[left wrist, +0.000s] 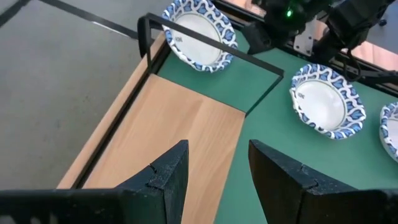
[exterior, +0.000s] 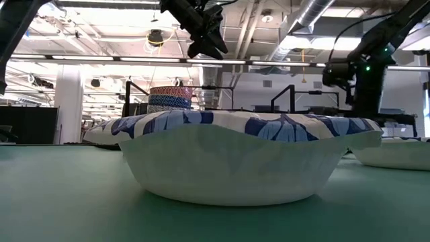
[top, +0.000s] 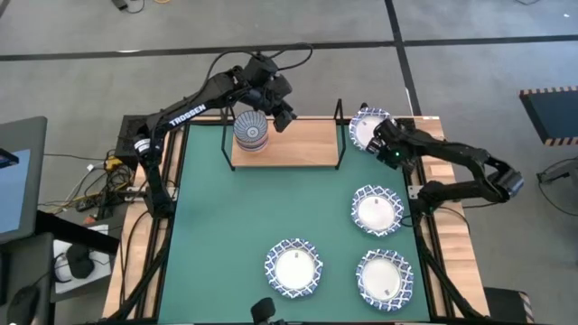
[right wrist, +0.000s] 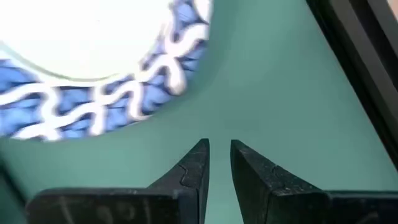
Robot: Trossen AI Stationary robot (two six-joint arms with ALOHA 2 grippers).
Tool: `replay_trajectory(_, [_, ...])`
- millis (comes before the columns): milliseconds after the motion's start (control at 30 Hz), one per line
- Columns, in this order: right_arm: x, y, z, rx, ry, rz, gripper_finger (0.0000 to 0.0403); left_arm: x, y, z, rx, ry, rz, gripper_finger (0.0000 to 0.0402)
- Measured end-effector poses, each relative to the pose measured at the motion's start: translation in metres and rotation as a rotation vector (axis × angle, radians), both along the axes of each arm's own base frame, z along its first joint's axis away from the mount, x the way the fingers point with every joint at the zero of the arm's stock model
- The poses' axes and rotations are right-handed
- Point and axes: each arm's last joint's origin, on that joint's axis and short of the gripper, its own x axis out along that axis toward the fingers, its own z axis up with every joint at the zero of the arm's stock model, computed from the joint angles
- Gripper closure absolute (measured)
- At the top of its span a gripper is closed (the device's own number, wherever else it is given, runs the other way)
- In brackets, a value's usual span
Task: Place and stack bowls onto a shelf
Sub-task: Put the white patterned bowl on the shelf
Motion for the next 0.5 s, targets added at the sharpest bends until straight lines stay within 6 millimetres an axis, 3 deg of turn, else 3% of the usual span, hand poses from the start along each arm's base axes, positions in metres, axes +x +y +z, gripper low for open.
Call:
replay_trajectory(367, [-0.009, -0.018, 0.006, -0.148, 0.040, 0.036, 0.0294, 0.000, 0.000, 0.001, 0.006, -0.002, -0.002, 0.0251])
replay_trajectory(500, [-0.012, -0.020, 0.006, -0.151, 0.041, 0.021, 0.0264, 0.000, 0.000, 0.000, -0.001, 0.001, 0.000, 0.0251])
